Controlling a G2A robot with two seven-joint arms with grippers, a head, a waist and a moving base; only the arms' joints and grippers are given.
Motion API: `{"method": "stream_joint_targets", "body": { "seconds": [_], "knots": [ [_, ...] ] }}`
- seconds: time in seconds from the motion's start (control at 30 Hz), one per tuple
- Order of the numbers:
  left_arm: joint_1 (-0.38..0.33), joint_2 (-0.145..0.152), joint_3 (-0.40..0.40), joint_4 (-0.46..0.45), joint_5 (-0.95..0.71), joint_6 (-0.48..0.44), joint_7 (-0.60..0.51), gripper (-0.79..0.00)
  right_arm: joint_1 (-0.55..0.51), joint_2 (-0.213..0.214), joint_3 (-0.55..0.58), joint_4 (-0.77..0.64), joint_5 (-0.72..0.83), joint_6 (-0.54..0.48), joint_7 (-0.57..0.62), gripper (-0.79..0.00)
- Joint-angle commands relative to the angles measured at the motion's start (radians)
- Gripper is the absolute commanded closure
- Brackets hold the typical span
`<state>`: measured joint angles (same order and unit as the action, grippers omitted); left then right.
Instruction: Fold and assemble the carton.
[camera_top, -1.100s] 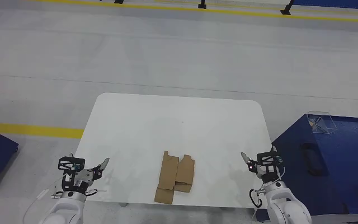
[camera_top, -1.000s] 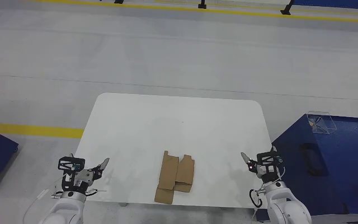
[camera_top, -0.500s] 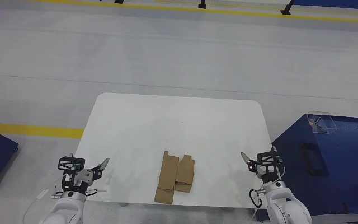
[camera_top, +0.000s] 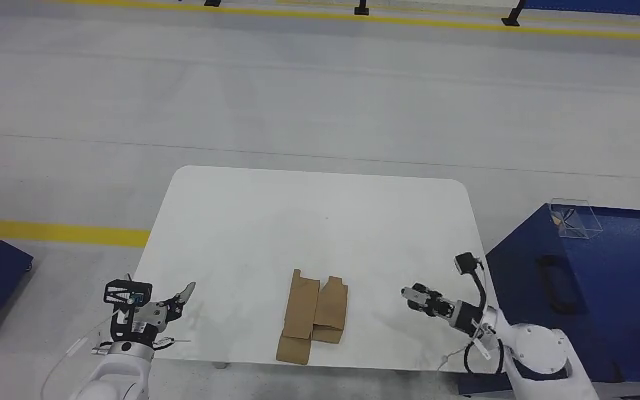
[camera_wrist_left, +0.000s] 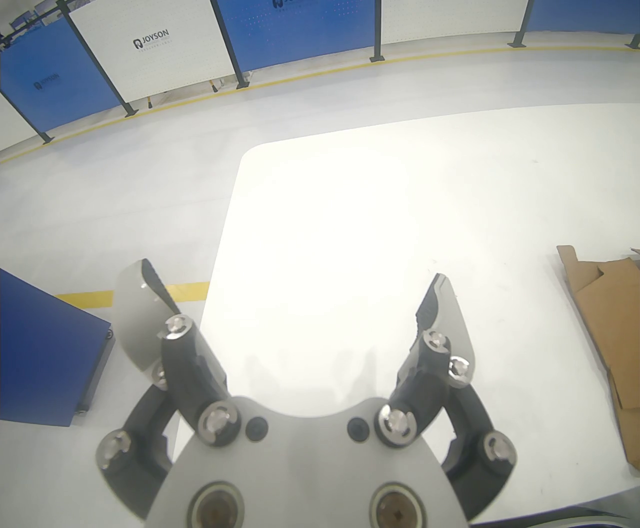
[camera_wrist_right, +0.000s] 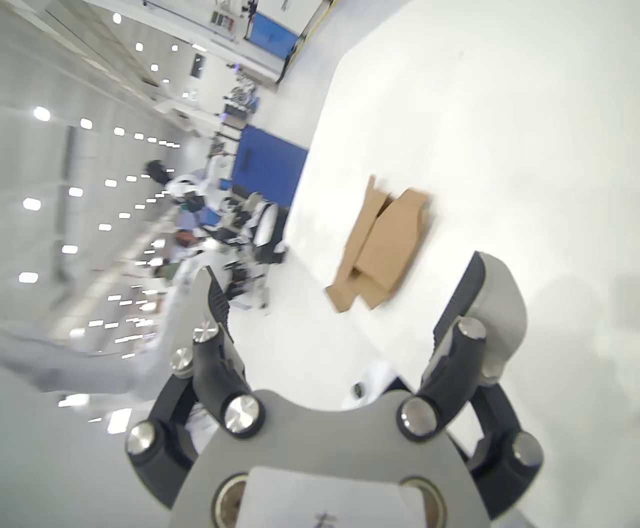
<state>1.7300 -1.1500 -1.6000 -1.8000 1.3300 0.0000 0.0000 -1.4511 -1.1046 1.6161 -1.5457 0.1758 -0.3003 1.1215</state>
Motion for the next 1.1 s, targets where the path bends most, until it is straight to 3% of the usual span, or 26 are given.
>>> {"method": "stream_joint_targets", "body": {
  "seconds": [0.0,0.1,0.23,0.33,0.4,0.43,0.5,0.77,1.07],
  "knots": [
    [0.000,0.000,0.000,0.000,0.000,0.000,0.000,-0.785,0.088,-0.001,-0.056,0.106,0.062,0.044,0.124,-0.785],
    [0.000,0.000,0.000,0.000,0.000,0.000,0.000,-0.785,0.175,-0.009,-0.153,0.218,0.053,0.059,0.187,-0.785],
    [0.000,0.000,0.000,0.000,0.000,0.000,0.000,-0.785,0.241,-0.023,-0.247,0.321,0.005,0.007,0.141,-0.776],
    [0.000,0.000,0.000,0.000,0.000,0.000,0.000,-0.785,0.266,-0.033,-0.299,0.366,0.004,-0.030,0.125,-0.653],
    [0.000,0.000,0.000,0.000,0.000,0.000,0.000,-0.785,0.281,-0.038,-0.326,0.391,-0.011,-0.044,0.094,-0.539],
    [0.000,0.000,0.000,0.000,0.000,0.000,0.000,-0.785,0.288,-0.041,-0.341,0.402,-0.011,-0.044,0.086,-0.391],
    [0.000,0.000,0.000,0.000,0.000,0.000,0.000,-0.785,0.302,-0.048,-0.370,0.423,-0.016,-0.048,0.070,-0.323],
    [0.000,0.000,0.000,0.000,0.000,0.000,0.000,-0.785,0.349,-0.071,-0.473,0.499,-0.119,-0.067,-0.080,-0.345],
    [0.000,0.000,0.000,0.000,0.000,0.000,0.000,-0.785,0.372,-0.090,-0.541,0.544,-0.144,-0.083,-0.144,-0.391]
  ]
}}
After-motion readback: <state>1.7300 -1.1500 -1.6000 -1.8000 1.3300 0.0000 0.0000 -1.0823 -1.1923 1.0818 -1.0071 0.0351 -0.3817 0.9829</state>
